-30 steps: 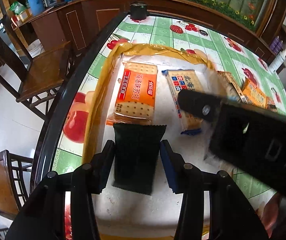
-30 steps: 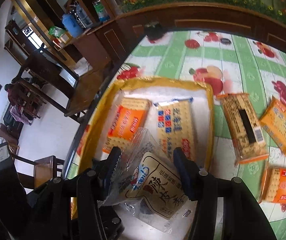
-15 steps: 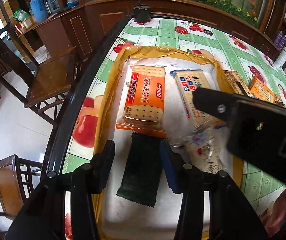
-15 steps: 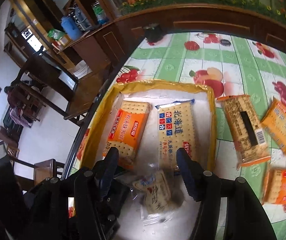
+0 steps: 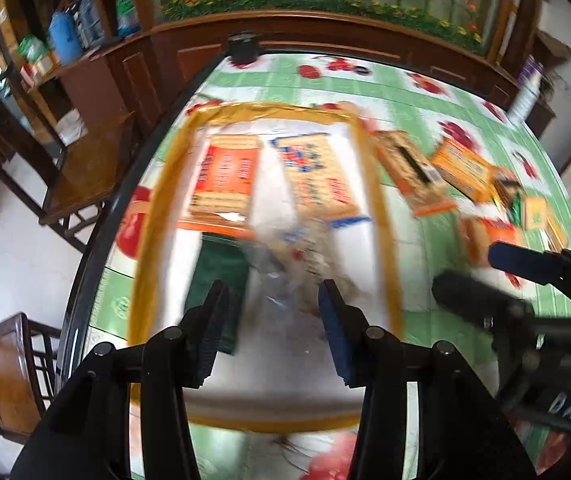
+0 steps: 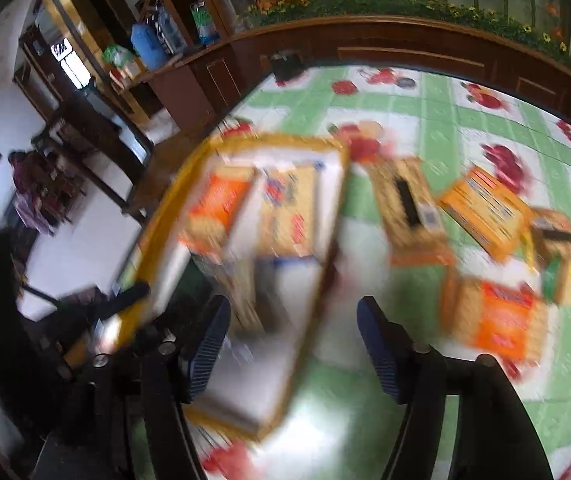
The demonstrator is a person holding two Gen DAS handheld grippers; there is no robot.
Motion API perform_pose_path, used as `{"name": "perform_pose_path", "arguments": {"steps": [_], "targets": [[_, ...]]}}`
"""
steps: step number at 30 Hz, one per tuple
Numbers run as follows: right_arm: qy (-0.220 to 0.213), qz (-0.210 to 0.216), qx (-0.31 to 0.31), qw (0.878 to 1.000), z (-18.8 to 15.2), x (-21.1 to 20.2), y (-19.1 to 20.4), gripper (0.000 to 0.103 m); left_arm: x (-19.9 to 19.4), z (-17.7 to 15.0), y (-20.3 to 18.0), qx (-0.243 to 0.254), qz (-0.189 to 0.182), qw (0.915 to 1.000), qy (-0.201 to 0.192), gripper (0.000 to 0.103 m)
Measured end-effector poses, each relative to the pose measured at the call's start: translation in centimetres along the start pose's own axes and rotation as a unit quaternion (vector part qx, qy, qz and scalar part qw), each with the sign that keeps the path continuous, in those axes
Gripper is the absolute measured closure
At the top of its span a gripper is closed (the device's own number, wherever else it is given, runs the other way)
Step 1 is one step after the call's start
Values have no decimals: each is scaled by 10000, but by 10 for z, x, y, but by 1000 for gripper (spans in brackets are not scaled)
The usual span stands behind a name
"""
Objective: Organize snacks
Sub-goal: 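Release the clear bag into the tray while the left tool releases the green pack there, then grasp a yellow WEIDAN cracker pack with the right tool while the left tool moves toward the snacks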
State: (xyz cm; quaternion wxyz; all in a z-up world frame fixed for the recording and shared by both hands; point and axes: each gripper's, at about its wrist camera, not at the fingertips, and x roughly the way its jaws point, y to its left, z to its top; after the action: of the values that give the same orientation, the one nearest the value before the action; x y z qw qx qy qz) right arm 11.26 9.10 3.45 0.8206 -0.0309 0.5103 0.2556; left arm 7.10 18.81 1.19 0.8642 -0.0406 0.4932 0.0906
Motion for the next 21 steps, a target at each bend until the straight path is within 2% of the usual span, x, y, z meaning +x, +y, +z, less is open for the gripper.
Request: {"name": "perform_pose_path", "arguments": {"steps": [1,6,10,16,21], "targets": [[-16,-48,-20,10000,-11,-6,-7,29,-4,-3,-9,53,-43,10000,-22,58],[101,-312,-125,9994,-57,-31,-41,28,-23,-16,-55,273,-298,9991,-139,58],[148,-617,-104,9979,-91,-51,-75,24,-25,-26,-90,403,-399,9984,-79,48],[262,-875,253,9955,-130,-71,-134,20,-11,-44,-136,591,-394,9972,245,48],[378,-988,562,9928,-158,-83,-181,20,-1,-54,-162,673,-278,9969,301,48]]}}
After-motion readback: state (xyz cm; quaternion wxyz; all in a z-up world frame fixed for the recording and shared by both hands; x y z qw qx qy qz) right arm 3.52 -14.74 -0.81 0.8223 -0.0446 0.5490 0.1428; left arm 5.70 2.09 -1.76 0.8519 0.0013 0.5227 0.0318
